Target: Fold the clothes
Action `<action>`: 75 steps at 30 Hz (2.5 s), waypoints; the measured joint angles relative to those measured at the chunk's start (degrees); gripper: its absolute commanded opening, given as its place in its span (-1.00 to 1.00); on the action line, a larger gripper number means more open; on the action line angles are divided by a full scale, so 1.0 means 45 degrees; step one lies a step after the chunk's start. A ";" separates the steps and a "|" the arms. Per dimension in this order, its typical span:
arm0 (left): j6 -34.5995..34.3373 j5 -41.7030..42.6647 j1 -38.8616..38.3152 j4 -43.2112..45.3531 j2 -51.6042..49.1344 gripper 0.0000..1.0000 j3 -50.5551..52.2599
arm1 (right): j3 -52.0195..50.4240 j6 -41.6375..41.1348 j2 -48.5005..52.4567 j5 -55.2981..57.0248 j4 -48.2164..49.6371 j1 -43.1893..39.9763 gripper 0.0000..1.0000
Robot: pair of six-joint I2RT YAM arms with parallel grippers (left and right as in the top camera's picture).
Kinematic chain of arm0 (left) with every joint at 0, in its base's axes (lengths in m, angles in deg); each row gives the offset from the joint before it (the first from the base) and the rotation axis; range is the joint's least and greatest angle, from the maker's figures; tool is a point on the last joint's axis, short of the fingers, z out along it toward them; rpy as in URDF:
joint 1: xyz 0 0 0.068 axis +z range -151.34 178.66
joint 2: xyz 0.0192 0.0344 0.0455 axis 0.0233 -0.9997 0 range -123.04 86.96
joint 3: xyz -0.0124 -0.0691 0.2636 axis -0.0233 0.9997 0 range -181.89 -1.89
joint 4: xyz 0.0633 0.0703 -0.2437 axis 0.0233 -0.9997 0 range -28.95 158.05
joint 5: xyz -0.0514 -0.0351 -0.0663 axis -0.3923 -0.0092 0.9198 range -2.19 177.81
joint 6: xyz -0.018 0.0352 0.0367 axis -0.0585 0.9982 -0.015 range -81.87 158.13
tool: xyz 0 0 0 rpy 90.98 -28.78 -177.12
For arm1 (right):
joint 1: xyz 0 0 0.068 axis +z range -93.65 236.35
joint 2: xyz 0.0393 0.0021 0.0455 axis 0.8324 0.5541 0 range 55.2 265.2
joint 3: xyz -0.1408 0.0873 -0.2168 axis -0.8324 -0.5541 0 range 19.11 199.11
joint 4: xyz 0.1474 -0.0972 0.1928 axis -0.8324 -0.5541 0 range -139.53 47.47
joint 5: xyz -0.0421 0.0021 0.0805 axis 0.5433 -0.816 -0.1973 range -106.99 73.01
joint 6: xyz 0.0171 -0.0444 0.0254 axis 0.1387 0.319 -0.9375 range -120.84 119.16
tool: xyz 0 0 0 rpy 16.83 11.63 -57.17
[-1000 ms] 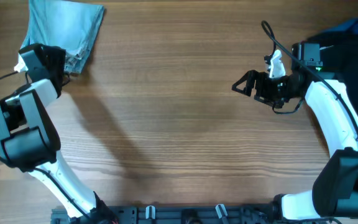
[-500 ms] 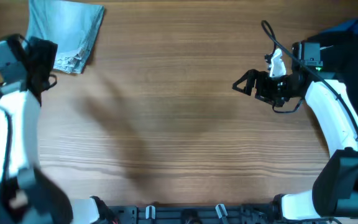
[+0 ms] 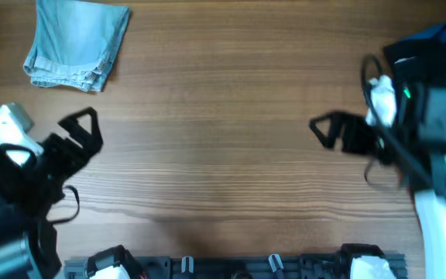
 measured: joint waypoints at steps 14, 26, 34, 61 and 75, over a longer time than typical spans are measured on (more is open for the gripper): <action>0.1001 0.0865 0.0000 -0.0515 -0.0316 0.99 0.0000 | -0.0612 -0.2375 -0.6960 0.4333 -0.1685 0.0010 1.00; 0.1005 0.0865 0.0000 -0.0515 -0.0335 0.99 0.0000 | -0.0709 -0.3570 -0.6955 0.4872 -0.1651 0.0010 0.99; 0.1005 0.0865 0.0000 -0.0515 -0.0335 0.99 0.0000 | -0.0709 -0.3653 -0.6955 0.5153 -0.1651 0.0010 1.00; 0.1005 0.0874 0.0000 -0.0525 -0.0340 1.00 0.0000 | -1.3556 0.0967 -1.2949 0.3614 1.3512 0.0010 1.00; 0.1005 0.0874 0.0000 -0.0520 -0.0335 1.00 0.0000 | -1.4858 0.1341 -1.3182 0.3395 1.4571 0.0010 0.99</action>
